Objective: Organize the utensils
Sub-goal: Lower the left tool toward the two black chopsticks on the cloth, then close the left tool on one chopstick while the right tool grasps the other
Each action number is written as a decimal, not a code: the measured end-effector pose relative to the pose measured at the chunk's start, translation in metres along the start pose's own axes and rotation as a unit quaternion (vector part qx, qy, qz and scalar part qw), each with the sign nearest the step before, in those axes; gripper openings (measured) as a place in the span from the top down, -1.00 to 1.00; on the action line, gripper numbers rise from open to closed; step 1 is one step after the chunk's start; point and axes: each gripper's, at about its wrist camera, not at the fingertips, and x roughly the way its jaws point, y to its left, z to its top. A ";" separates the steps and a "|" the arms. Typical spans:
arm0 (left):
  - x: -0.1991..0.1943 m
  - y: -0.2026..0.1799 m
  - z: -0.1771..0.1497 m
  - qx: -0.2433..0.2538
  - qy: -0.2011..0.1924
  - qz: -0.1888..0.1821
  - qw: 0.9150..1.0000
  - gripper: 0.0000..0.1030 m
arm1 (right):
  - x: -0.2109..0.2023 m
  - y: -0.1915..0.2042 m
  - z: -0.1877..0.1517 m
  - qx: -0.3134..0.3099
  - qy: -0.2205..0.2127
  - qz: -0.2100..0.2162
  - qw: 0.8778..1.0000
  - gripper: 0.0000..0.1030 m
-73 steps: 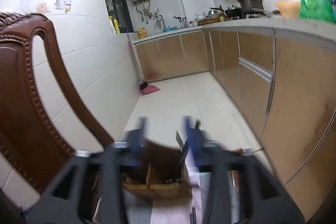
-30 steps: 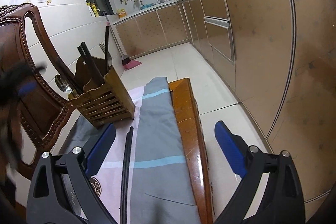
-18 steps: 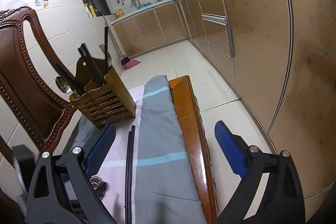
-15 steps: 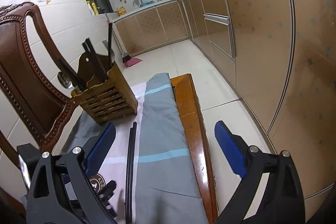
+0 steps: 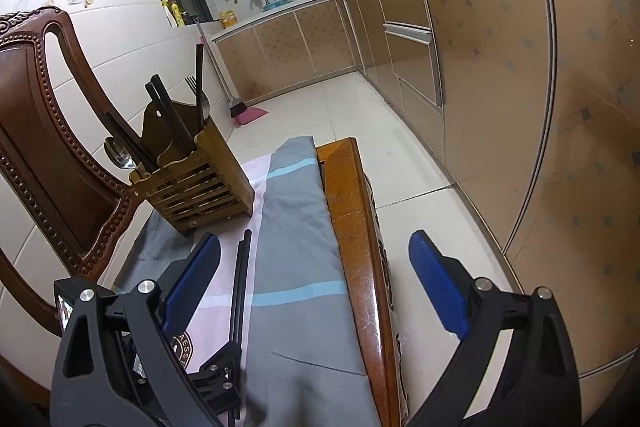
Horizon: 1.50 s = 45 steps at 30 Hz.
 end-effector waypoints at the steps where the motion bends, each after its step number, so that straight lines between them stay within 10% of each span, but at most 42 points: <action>1: 0.000 0.001 0.000 -0.002 -0.001 0.001 1.000 -0.77 | 0.000 0.000 0.000 -0.001 0.000 0.000 1.000 -0.80; 18: 0.023 0.007 0.005 -0.033 0.019 0.005 0.999 -0.84 | 0.002 0.006 -0.002 -0.010 0.008 0.002 1.000 -0.80; 27: 0.016 0.029 0.004 -0.031 0.005 0.002 0.999 -0.17 | 0.048 0.045 -0.032 -0.126 0.121 -0.016 0.985 -0.79; 39: 0.007 0.096 -0.015 -0.063 0.015 0.038 0.997 0.05 | 0.102 0.108 -0.085 -0.213 0.189 -0.031 0.958 -0.01; 43: 0.000 0.116 -0.022 -0.088 0.024 0.041 0.995 0.45 | 0.102 0.114 -0.085 -0.209 0.187 -0.031 0.959 0.81; 45: -0.004 0.118 -0.028 -0.089 0.025 0.040 0.995 0.49 | 0.100 0.113 -0.085 -0.200 0.194 -0.029 0.960 0.88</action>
